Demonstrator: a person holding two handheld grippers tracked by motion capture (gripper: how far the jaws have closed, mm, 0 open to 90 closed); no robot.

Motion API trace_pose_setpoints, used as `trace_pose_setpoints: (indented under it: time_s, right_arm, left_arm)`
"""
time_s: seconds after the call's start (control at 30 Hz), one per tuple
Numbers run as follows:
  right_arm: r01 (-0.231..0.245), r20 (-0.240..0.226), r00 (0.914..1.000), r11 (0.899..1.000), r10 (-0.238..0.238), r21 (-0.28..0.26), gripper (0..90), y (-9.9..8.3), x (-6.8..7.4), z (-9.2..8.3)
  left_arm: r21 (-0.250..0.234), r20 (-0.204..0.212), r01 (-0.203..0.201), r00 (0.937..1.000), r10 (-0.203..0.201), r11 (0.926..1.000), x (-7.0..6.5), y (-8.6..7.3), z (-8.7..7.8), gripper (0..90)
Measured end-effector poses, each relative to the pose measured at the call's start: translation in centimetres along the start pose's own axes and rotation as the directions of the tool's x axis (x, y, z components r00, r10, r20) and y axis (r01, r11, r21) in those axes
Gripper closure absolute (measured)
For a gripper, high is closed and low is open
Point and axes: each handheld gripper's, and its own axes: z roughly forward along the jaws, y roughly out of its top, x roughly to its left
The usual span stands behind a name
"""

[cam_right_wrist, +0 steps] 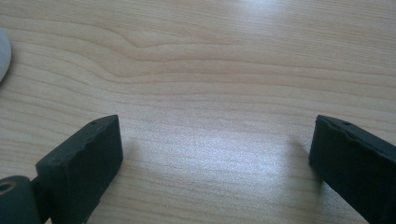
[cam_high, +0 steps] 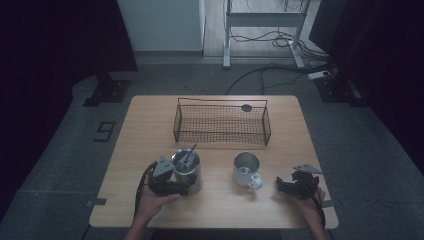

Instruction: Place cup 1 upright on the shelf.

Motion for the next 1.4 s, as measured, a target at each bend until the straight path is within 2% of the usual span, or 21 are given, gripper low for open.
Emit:
trace_pose_setpoints:
  time_s: [0.4, 0.5, 0.63, 0.8, 1.07, 1.4]
  right_arm:
    - [0.0, 0.0, 1.0, 1.0, 0.0, 0.0, 2.6, 0.0, 0.0, 0.0]
    - [0.0, 0.0, 1.0, 1.0, 0.0, 0.0, 2.6, 0.0, 0.0, 0.0]
    - [0.0, 0.0, 1.0, 1.0, 0.0, 0.0, 2.6, 0.0, 0.0, 0.0]
    - [0.0, 0.0, 1.0, 1.0, 0.0, 0.0, 2.6, 0.0, 0.0, 0.0]
    - [0.0, 0.0, 1.0, 1.0, 0.0, 0.0, 2.6, 0.0, 0.0, 0.0]
    - [0.001, 0.0, 1.0, 1.0, -0.001, 0.0, 2.6, 0.0, 0.0, 0.0]
  left_arm:
    - [-0.012, 0.003, 0.014, 0.9999, -0.014, 0.9998, 0.1, 0.5, 1.3, 0.0]
    - [-0.031, -0.016, 0.005, 0.9999, -0.006, 0.9995, -0.1, 0.5, 1.8, 0.0]
    - [-0.027, -0.023, 0.007, 0.9997, -0.008, 0.9996, -0.1, 0.4, 2.5, 0.2]
    - [-0.037, -0.029, -0.021, 0.9994, 0.02, 0.9991, -0.1, 0.3, 2.4, 2.5]
    - [-0.046, -0.026, -0.037, 0.999, 0.036, 0.9983, 0.0, 0.3, 2.5, 3.1]
    - [-0.058, -0.037, -0.028, 0.999, 0.025, 0.9979, 0.4, 0.3, 2.4, 3.2]
